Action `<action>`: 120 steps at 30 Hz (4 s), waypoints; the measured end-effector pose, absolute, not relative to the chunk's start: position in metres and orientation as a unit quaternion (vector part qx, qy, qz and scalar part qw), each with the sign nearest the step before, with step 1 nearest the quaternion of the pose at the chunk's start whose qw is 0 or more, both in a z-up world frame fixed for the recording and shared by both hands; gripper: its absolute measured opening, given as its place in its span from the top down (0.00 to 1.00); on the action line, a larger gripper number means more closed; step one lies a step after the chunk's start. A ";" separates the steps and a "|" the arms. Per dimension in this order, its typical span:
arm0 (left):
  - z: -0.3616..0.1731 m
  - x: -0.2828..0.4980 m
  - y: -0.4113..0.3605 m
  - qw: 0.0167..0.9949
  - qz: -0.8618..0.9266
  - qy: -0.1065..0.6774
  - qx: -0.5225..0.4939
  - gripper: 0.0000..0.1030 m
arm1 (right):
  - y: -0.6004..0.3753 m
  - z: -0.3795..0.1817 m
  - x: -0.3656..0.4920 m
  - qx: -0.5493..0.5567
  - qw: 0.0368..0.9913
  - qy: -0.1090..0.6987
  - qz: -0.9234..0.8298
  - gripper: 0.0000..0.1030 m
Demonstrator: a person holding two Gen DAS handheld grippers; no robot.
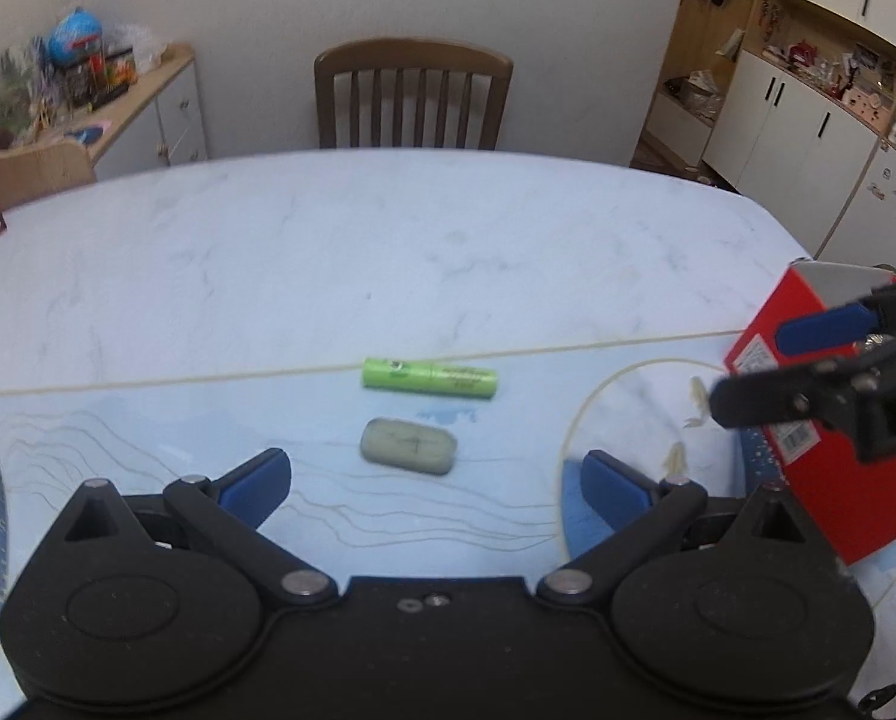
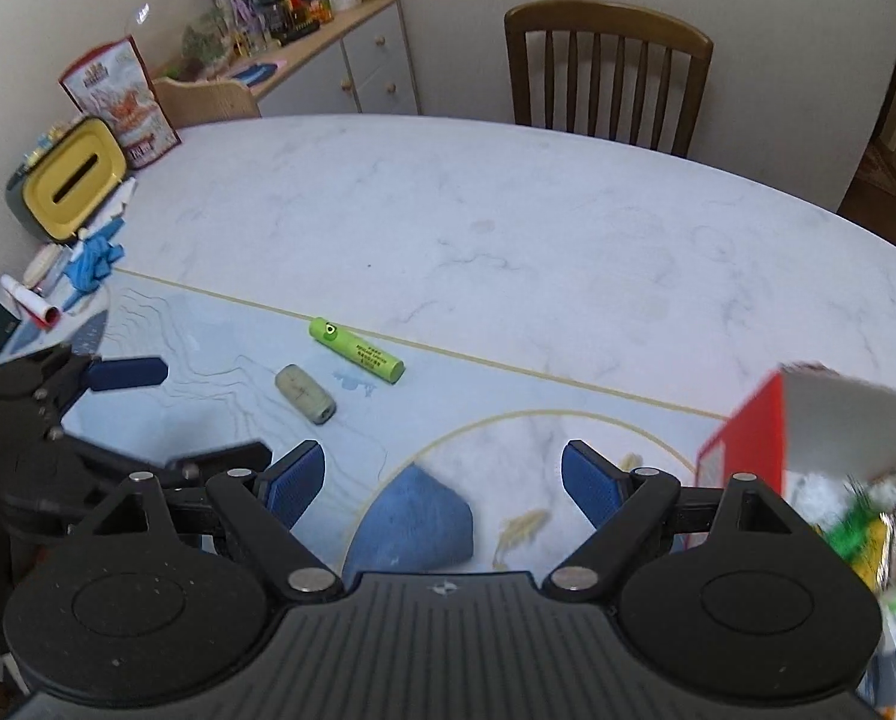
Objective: Organize objects
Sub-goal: 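Withdraw both tools from the box toward the green tube and grey eraser, then grasp the green tube with the right tool while the left tool grasps the grey eraser, then carry the green tube and grey eraser with both tools into the red box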
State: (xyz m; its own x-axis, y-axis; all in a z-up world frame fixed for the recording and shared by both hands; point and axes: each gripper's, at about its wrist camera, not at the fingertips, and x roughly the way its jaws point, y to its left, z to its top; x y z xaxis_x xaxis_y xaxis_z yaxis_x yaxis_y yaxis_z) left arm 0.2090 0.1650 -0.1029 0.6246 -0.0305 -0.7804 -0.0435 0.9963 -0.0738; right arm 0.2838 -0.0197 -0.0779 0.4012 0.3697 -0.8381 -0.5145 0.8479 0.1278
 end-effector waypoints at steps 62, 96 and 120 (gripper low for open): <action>-0.164 0.220 0.162 0.909 0.004 0.416 -0.012 0.51 | 0.112 -0.160 0.348 -0.188 0.788 0.512 0.286 0.84; -0.091 0.194 0.121 0.898 -0.043 0.436 -0.047 0.51 | -0.038 -0.085 0.259 -0.051 0.816 0.523 0.242 0.84; -0.052 0.197 -0.025 0.901 -0.074 0.428 -0.010 0.51 | -0.214 -0.052 0.241 0.005 0.846 0.488 0.215 0.84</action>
State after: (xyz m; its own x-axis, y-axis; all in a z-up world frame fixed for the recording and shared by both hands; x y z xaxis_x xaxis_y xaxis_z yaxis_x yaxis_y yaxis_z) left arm 0.1974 -0.0247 -0.0515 0.6222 -0.1425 -0.7698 0.1248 0.9888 -0.0822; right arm 0.2413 -0.2144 -0.0519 0.4305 0.3686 -0.8239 -0.3580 0.9077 0.2191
